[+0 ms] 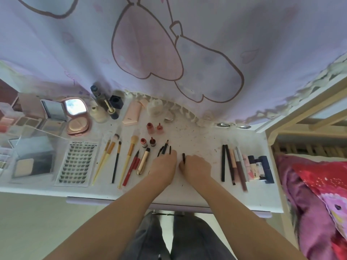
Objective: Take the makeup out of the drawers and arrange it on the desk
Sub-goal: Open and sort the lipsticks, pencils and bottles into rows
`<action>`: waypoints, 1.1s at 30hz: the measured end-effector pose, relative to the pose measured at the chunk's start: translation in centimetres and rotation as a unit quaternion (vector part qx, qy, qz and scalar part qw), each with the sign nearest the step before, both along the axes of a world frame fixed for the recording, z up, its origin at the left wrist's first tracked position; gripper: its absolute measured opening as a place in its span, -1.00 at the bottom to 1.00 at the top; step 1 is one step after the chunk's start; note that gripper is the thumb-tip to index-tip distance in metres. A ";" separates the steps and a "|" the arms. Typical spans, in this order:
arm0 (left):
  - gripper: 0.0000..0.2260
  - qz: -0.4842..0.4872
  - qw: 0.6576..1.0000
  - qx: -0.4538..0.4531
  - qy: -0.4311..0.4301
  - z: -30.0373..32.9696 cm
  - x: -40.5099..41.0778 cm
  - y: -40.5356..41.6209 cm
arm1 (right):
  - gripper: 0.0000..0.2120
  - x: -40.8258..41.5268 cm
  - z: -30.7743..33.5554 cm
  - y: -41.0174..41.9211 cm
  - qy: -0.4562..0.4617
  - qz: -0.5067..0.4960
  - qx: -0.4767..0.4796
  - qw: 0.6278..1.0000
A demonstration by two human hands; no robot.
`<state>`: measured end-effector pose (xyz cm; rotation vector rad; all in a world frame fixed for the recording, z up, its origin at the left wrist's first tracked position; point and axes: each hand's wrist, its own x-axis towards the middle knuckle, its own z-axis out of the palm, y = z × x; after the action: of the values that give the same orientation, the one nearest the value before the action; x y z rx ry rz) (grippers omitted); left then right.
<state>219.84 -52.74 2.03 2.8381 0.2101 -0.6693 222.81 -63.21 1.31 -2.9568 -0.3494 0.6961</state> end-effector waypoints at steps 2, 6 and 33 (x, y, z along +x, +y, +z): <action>-0.79 -0.019 1.000 0.021 -0.001 -0.1 -0.3 0.3 | -0.63 0.0 -0.2 0.5 -0.009 0.033 -0.005 0.999; -0.85 -0.040 0.998 0.040 -0.024 -0.2 -0.4 0.9 | -0.58 0.2 -0.1 0.5 -0.006 0.060 -0.008 0.998; -0.77 -0.047 0.992 -0.049 -0.105 1.7 2.8 -7.1 | -0.69 9.6 4.4 -8.2 0.193 -0.129 0.221 0.947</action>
<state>222.64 -59.81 3.75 2.8111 0.0092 -0.3822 232.46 -71.42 5.74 -2.3225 -0.0682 0.9827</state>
